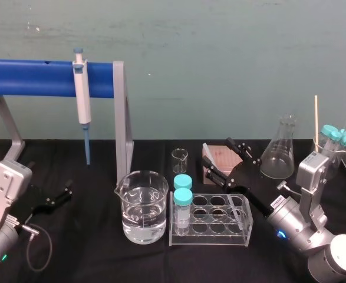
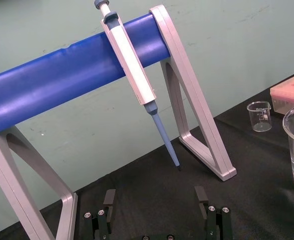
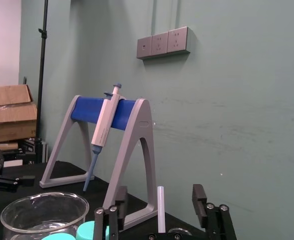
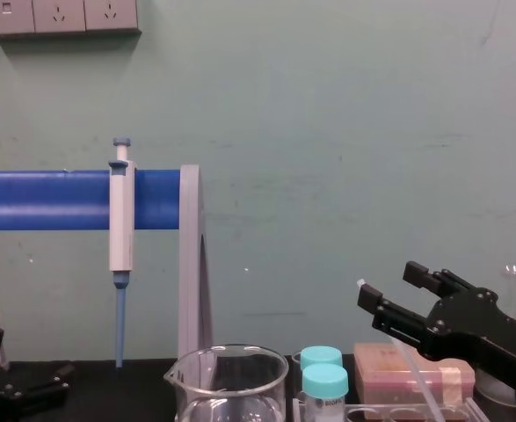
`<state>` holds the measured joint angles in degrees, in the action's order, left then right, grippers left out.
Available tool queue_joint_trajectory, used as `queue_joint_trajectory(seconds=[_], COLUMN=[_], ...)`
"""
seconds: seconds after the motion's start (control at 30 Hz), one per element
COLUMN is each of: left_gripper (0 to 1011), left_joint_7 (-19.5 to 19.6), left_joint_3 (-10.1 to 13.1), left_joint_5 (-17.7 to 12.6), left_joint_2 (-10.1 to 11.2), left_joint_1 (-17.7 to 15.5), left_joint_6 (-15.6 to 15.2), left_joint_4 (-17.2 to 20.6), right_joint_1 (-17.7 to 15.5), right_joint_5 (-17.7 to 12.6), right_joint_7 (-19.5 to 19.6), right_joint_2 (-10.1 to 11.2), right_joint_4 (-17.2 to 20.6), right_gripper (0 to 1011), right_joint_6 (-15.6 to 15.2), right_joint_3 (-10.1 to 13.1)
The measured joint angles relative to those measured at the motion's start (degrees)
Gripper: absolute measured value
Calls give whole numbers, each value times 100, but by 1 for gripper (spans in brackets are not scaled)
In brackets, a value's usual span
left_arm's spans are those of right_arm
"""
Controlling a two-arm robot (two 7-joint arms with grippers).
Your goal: Pick up the stirring rod with one hand, then place it down.
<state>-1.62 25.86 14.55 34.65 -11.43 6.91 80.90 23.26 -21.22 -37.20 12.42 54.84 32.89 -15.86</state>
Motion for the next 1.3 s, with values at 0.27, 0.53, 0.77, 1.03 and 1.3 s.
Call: queue_joint_trajectory(seconds=[0.27, 0.53, 0.77, 1.03, 1.3], left_gripper=[1000, 1000, 1000, 1000, 1000], left_joint_7=[0, 0, 0, 0, 0], left_joint_3=[0, 0, 0, 0, 0], left_joint_5=[0, 0, 0, 0, 0], left_joint_2=[0, 0, 0, 0, 0], left_joint_1=[0, 0, 0, 0, 0], left_joint_6=[0, 0, 0, 0, 0], left_joint_4=[0, 0, 0, 0, 0], right_joint_1=[0, -21, -329, -761, -1085], right_joint_5=[0, 32, 390, 591, 624], right_joint_7=[0, 63, 863, 1710, 2085], right_joint_2=[0, 8, 24, -12, -4], right_joint_4=[0, 53, 677, 1435, 1863], right_gripper=[1002, 1003, 1003, 1003, 1003], right_joint_6=[0, -6, -99, -488, -1340], right_joint_3=[0, 2, 234, 727, 1023])
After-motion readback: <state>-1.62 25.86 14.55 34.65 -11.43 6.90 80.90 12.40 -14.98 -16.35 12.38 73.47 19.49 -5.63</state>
